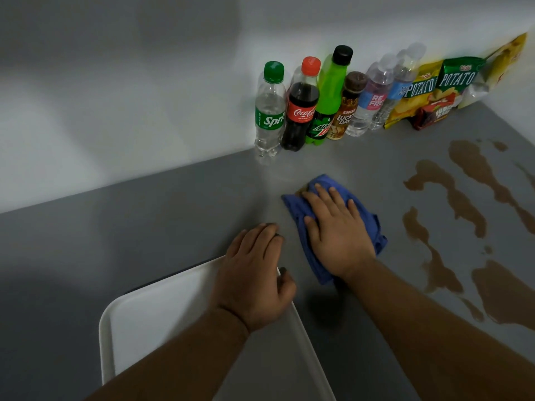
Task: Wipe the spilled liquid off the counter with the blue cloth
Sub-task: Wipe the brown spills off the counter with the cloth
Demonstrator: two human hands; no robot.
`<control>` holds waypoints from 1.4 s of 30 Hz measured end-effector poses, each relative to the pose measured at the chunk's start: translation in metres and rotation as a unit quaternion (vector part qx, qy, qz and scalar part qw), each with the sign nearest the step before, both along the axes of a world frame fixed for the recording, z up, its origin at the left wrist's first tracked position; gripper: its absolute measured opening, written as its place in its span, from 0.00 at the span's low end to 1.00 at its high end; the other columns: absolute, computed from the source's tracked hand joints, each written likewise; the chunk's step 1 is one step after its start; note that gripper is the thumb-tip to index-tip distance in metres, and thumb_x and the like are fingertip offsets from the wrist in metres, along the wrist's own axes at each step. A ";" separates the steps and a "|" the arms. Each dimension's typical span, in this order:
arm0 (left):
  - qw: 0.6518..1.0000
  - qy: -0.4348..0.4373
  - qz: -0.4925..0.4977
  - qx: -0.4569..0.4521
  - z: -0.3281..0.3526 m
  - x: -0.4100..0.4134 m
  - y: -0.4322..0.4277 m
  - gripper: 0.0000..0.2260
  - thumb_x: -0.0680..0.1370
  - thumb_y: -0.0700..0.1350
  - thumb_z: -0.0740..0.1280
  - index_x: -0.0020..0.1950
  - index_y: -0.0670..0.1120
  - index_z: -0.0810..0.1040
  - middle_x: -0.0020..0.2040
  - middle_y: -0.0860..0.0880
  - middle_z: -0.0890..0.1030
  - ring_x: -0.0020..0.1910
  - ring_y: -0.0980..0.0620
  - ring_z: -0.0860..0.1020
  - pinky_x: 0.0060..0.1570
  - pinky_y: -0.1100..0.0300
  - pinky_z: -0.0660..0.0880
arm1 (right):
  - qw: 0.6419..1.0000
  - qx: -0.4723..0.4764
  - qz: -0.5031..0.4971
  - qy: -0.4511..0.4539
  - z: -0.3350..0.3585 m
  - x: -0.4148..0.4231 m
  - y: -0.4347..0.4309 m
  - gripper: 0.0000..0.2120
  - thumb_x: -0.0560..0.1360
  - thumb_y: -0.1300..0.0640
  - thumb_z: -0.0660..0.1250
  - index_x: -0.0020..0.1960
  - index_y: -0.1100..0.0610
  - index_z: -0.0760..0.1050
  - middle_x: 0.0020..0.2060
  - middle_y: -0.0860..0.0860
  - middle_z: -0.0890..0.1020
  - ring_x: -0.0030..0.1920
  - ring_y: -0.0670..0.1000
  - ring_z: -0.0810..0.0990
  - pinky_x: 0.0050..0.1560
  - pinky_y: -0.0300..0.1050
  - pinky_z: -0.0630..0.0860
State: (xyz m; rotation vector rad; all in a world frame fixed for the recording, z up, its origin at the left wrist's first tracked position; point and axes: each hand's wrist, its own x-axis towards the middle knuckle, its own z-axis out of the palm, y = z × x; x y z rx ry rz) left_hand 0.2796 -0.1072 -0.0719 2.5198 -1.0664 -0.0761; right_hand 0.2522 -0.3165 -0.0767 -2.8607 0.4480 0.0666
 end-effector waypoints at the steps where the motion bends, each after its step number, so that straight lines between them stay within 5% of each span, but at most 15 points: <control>1: 1.000 0.000 0.000 -0.001 0.000 0.000 0.000 0.25 0.70 0.51 0.68 0.66 0.44 0.77 0.71 0.46 0.76 0.71 0.44 0.73 0.73 0.44 0.69 | 1.000 -0.001 -0.025 -0.003 0.000 -0.002 -0.005 0.25 0.85 0.44 0.47 0.82 0.46 0.55 0.83 0.48 0.53 0.83 0.53 0.47 0.81 0.58 0.45; 9: 1.000 -0.002 -0.008 0.001 -0.002 0.002 0.000 0.25 0.71 0.53 0.66 0.67 0.44 0.78 0.73 0.46 0.75 0.74 0.45 0.70 0.74 0.44 0.67 | 0.998 -0.041 -0.019 0.041 -0.006 -0.035 0.020 0.28 0.83 0.37 0.39 0.82 0.41 0.49 0.83 0.49 0.45 0.82 0.55 0.39 0.80 0.60 0.39; 13: 1.000 0.004 -0.010 -0.005 -0.004 0.002 0.001 0.25 0.71 0.53 0.67 0.66 0.45 0.78 0.73 0.46 0.75 0.74 0.45 0.71 0.74 0.43 0.68 | 0.999 -0.023 0.020 0.012 -0.003 0.009 0.006 0.26 0.85 0.40 0.45 0.82 0.41 0.53 0.84 0.50 0.50 0.83 0.56 0.44 0.80 0.61 0.42; 20: 1.000 0.003 -0.010 -0.008 -0.005 0.003 0.002 0.25 0.70 0.53 0.67 0.65 0.45 0.78 0.73 0.46 0.75 0.74 0.45 0.71 0.74 0.43 0.68 | 0.994 -0.033 -0.101 0.002 -0.004 -0.006 -0.007 0.27 0.85 0.40 0.43 0.82 0.45 0.53 0.83 0.51 0.53 0.83 0.57 0.48 0.81 0.63 0.47; 29: 1.000 0.002 -0.006 -0.017 -0.006 0.002 0.001 0.24 0.70 0.52 0.68 0.65 0.45 0.79 0.72 0.46 0.75 0.73 0.45 0.71 0.74 0.44 0.67 | 1.000 -0.002 0.029 0.001 0.000 0.034 0.003 0.24 0.86 0.42 0.48 0.81 0.43 0.58 0.83 0.49 0.54 0.83 0.55 0.47 0.81 0.60 0.43; 35: 1.000 0.006 -0.005 -0.017 -0.007 0.003 0.001 0.25 0.70 0.53 0.68 0.65 0.46 0.79 0.72 0.47 0.75 0.74 0.45 0.71 0.74 0.44 0.68 | 0.989 -0.028 -0.145 -0.007 -0.003 0.016 -0.021 0.26 0.85 0.41 0.44 0.82 0.45 0.54 0.83 0.51 0.55 0.82 0.57 0.50 0.80 0.63 0.47; 42: 0.999 0.009 -0.004 -0.030 -0.008 0.002 0.002 0.25 0.71 0.52 0.68 0.66 0.45 0.78 0.73 0.46 0.75 0.74 0.45 0.71 0.74 0.43 0.68 | 0.993 -0.027 -0.117 0.013 0.001 0.039 -0.032 0.26 0.84 0.41 0.46 0.80 0.47 0.56 0.82 0.55 0.56 0.82 0.62 0.50 0.79 0.68 0.49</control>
